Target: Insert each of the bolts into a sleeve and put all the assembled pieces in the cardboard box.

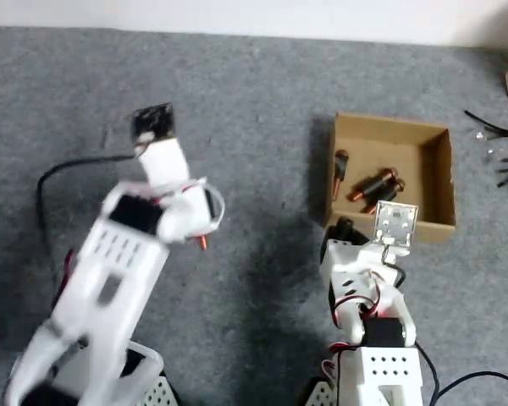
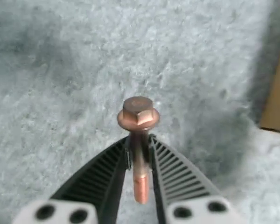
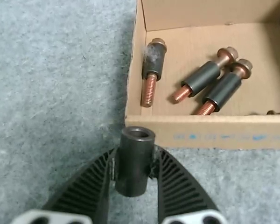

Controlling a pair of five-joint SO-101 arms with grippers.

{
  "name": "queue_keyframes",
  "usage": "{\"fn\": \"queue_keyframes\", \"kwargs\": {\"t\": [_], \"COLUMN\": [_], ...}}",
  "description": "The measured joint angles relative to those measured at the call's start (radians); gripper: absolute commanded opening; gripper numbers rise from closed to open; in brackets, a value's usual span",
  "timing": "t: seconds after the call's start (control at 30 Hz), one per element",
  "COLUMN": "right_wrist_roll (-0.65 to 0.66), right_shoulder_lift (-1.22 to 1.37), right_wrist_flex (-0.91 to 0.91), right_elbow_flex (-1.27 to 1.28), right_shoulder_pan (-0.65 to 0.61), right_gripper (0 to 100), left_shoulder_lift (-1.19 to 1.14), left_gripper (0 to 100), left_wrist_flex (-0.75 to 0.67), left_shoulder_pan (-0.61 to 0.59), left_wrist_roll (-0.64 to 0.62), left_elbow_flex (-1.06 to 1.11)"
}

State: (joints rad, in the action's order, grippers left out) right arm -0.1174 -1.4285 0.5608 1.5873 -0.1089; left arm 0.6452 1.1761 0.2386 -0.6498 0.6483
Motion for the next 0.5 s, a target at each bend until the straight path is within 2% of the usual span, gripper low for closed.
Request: {"fn": "queue_keyframes", "kwargs": {"t": [0.13, 0.27, 0.37, 0.5], "right_wrist_roll": [0.000, 0.000, 0.000, 0.000], "right_shoulder_lift": [0.000, 0.000, 0.000, 0.000], "right_wrist_flex": [0.000, 0.000, 0.000, 0.000], "right_elbow_flex": [0.000, 0.000, 0.000, 0.000], "right_shoulder_pan": [0.000, 0.000, 0.000, 0.000], "right_gripper": [0.5, 0.5, 0.5, 0.5], "left_shoulder_lift": [0.249, 0.483, 0.640, 0.801], "left_gripper": [0, 1, 1, 1], "left_wrist_flex": [-0.103, -0.284, -0.400, -0.451], "left_shoulder_pan": [0.003, 0.028, 0.049, 0.054], "left_wrist_roll": [0.077, 0.176, 0.198, 0.201], "left_elbow_flex": [0.178, 0.422, 0.598, 0.738]}}
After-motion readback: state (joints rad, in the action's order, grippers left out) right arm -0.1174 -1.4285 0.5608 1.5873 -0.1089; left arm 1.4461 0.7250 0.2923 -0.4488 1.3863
